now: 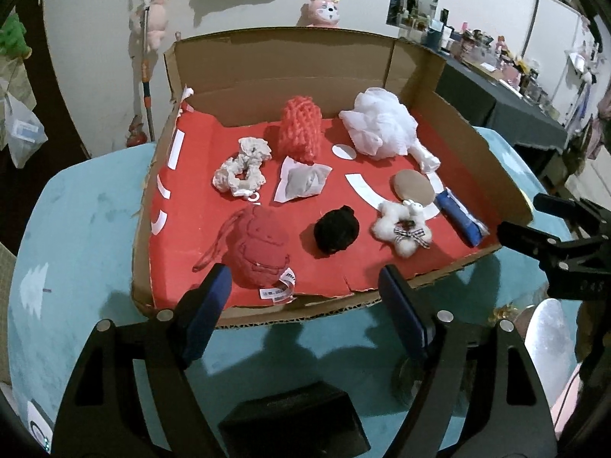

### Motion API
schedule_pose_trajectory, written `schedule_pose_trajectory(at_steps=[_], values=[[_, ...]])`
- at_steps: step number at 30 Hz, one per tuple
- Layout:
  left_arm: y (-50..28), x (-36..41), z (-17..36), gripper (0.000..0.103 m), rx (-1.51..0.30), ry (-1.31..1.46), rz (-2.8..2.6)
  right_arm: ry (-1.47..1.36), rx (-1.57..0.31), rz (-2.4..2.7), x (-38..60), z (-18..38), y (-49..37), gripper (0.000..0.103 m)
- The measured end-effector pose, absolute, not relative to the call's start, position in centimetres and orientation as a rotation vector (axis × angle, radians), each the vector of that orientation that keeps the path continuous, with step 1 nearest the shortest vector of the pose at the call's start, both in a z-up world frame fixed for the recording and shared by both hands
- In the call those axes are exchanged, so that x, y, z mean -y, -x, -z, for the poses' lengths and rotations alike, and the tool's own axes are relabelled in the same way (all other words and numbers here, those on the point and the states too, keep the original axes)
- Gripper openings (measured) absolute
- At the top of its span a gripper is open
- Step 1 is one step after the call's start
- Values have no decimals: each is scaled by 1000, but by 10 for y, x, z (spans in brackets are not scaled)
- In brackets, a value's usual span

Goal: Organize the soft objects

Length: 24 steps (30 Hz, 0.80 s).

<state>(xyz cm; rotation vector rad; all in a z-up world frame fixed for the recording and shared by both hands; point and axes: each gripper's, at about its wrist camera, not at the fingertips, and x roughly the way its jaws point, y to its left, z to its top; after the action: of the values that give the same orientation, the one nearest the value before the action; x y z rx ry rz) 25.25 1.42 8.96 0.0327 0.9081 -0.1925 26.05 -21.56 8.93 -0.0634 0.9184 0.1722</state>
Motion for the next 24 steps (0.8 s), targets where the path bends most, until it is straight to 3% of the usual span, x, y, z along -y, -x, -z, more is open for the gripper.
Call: schedule_pose_trajectory(at_steps=[24], values=[[-265, -12, -70, 79, -911, -29, 126, 53, -899, -122, 207, -69, -263, 102]])
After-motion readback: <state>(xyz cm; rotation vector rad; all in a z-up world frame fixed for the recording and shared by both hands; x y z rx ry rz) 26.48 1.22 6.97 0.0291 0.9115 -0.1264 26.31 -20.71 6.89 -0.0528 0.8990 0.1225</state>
